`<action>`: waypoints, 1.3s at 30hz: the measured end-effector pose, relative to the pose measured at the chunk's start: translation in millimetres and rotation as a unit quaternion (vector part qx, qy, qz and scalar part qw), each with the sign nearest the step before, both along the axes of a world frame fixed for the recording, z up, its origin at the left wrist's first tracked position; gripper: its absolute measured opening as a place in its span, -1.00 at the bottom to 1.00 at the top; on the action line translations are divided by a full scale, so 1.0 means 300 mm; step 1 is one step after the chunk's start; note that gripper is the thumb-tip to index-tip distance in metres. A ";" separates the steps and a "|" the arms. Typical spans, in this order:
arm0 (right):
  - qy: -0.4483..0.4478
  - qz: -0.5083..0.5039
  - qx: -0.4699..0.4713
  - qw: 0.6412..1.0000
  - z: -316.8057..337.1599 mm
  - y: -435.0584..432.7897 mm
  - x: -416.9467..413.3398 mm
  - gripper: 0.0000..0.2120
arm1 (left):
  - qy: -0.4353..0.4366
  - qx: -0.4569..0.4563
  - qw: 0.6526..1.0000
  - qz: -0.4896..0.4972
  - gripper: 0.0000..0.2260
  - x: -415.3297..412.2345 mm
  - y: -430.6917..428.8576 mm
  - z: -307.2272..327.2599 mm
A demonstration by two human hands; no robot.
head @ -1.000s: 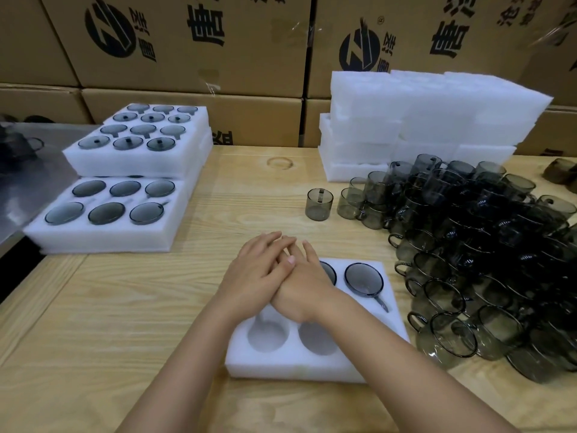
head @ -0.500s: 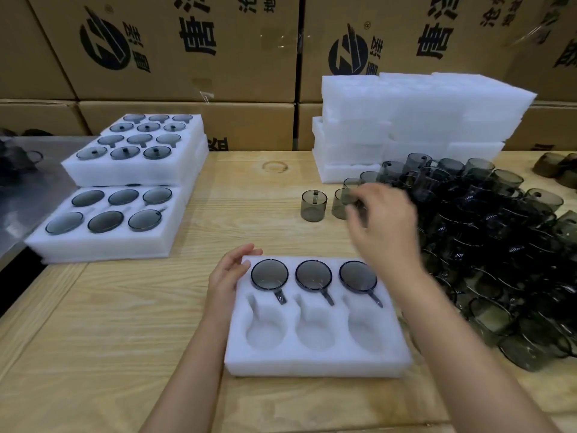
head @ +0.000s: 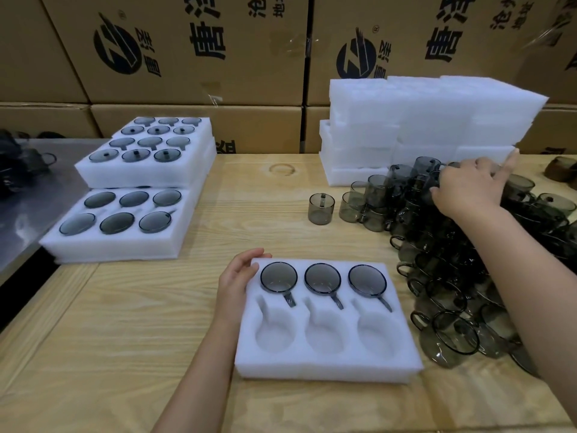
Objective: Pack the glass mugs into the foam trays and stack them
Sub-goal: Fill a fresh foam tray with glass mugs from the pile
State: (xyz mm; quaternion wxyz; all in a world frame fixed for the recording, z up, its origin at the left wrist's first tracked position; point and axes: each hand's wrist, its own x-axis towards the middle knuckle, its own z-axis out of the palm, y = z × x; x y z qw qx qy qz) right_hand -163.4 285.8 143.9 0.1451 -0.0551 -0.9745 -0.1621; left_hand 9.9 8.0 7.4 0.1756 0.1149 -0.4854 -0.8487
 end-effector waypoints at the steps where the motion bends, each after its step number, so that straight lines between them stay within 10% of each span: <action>1: 0.008 0.012 0.014 1.000 -0.006 0.000 0.000 -0.77 | -0.001 -0.005 1.000 0.000 -0.80 -0.001 -0.001 -0.001; 8: 0.061 0.149 -0.117 0.980 -0.028 -0.003 0.049 -0.79 | 0.002 -0.070 0.998 0.006 -0.70 0.000 -0.007 -0.007; 14: 0.070 0.347 -0.373 0.858 -0.046 -0.069 0.276 -0.92 | -0.008 -0.095 0.995 0.025 -0.68 0.001 -0.012 -0.014; 27: -0.182 0.442 -0.527 0.703 -0.212 0.056 0.533 -0.74 | -0.067 -0.257 0.963 0.049 -0.60 -0.015 -0.098 0.029; 32: -0.186 0.460 -0.511 0.702 -0.215 0.046 0.539 -0.87 | -0.024 -0.504 0.864 0.003 -0.62 0.015 -0.062 0.206; 39: -0.157 0.508 -0.499 0.684 -0.169 -0.037 0.502 -0.96 | 0.034 -0.500 0.812 -0.301 -0.47 0.032 0.186 0.282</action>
